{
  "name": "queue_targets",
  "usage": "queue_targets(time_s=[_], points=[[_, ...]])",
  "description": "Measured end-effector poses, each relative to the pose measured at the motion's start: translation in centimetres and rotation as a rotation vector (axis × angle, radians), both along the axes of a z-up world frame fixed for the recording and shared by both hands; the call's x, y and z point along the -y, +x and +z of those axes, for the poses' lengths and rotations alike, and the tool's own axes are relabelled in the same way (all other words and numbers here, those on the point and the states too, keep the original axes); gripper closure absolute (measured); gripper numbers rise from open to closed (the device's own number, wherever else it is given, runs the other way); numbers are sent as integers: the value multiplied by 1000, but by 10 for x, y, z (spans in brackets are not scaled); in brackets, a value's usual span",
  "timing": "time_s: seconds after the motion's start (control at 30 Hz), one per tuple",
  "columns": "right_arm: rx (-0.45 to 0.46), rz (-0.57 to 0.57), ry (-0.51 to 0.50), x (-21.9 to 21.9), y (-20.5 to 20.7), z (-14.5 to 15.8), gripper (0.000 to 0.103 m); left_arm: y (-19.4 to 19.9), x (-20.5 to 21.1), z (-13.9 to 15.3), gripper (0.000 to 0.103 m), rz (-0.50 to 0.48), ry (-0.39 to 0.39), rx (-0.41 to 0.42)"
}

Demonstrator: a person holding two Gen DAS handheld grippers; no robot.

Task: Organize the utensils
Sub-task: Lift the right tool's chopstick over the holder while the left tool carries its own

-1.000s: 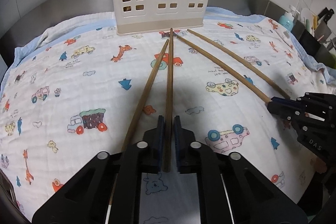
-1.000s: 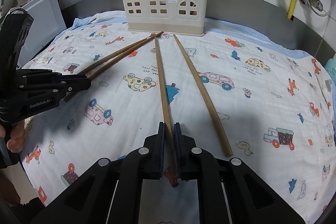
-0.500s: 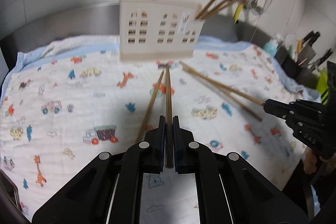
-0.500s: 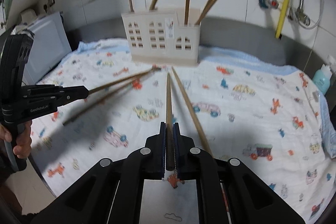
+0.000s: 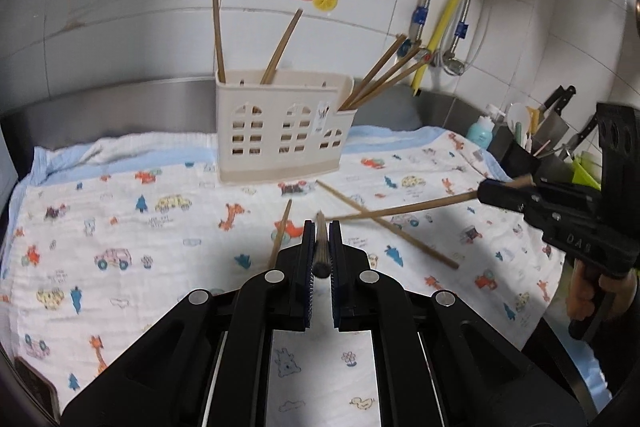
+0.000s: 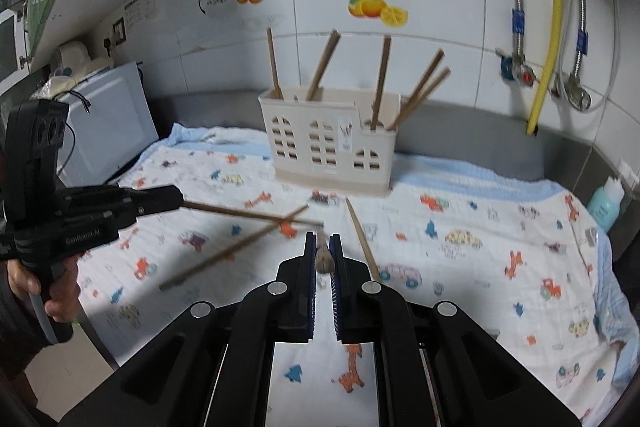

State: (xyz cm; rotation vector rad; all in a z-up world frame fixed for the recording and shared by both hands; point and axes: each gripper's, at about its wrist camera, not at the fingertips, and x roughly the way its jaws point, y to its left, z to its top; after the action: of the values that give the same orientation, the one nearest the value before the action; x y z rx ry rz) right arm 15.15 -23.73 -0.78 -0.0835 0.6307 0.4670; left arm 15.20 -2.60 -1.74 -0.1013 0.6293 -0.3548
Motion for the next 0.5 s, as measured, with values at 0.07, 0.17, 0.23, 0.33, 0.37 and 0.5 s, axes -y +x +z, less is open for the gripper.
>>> queue_targets(time_s=[0.07,0.17,0.23,0.33,0.37,0.5], points=[[8,6,4,-3,3,9,97,1,0,4,97,-9,4,8],[18,12,7,-7,10,25,97,6,-2,14,97,-12,8,17],[29,15,10,-8,15,37,96,11,-5,20,97,-14,-2,17],[45,25,26,-9,28,60,97,20,-8,32,97,-18,5,29],[51,27,28,-9,31,66,97,22,-8,35,97,-17,9,32],[84,29,39,-12,50,96,96,35,-7,46,97,-18,26,42]])
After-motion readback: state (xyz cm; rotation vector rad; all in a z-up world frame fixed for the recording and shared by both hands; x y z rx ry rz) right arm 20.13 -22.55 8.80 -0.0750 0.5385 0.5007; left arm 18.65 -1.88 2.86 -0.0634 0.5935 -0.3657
